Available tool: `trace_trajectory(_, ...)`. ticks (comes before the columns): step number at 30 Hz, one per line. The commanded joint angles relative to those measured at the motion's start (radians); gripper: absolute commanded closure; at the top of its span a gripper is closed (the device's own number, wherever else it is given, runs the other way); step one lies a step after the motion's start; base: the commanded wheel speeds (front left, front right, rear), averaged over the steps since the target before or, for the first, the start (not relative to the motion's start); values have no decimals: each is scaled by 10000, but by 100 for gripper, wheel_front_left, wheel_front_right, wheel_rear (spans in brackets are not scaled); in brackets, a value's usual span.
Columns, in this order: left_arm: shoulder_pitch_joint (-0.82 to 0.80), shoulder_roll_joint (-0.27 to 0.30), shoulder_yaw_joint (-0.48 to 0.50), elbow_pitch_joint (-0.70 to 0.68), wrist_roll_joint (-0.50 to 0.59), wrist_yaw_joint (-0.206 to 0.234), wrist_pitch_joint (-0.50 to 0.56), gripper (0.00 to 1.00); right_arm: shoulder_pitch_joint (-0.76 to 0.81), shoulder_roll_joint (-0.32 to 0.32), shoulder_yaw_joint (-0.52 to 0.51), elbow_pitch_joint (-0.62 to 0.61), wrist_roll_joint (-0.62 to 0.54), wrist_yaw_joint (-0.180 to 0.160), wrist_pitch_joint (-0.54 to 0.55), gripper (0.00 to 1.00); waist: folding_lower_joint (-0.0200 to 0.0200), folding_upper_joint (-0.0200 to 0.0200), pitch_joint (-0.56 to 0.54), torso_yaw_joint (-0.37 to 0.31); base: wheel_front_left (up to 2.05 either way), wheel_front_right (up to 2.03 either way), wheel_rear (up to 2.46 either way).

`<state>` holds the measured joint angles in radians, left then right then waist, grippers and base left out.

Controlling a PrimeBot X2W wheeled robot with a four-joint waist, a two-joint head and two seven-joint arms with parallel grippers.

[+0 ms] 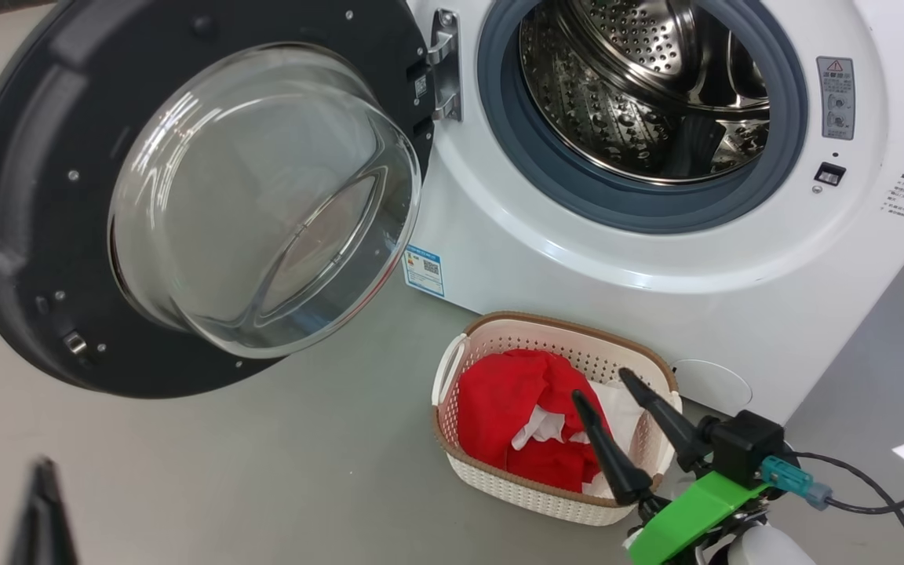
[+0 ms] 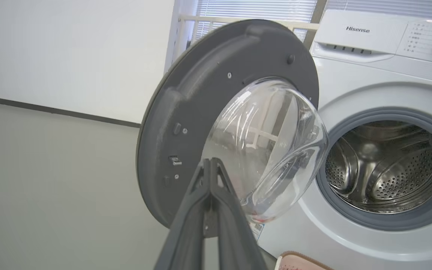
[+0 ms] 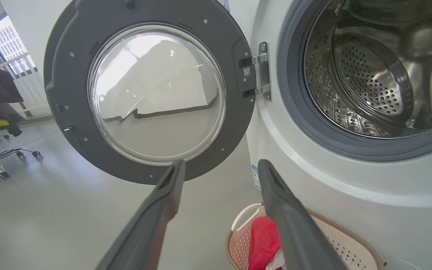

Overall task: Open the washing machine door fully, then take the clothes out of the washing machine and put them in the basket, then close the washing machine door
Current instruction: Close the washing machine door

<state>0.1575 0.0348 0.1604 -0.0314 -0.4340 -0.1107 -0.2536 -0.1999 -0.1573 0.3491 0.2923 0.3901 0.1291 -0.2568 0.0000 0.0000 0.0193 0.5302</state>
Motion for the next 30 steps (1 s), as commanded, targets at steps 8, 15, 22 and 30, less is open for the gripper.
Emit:
trace_trajectory(8,-2491,1327,1204,-1749,101,-194,-82,100,460,92,-272,-526,-23,16,-49,0,0,0,5,-102,0,0,0)
trace_trajectory(15,-4963,3578,1527,-633,-1912,-197,-82,100,882,237,-788,-810,-227,16,-49,0,0,0,77,-213,0,0,0)
trace_trajectory(22,-7246,5590,725,3816,-5923,-198,972,100,1277,387,-1221,-1090,-462,16,-49,0,0,0,301,-390,0,0,0)
trace_trajectory(30,-8772,7117,-562,7029,-7897,-198,2962,100,924,295,-1233,-1148,-712,16,-49,0,0,0,996,-724,0,0,0)
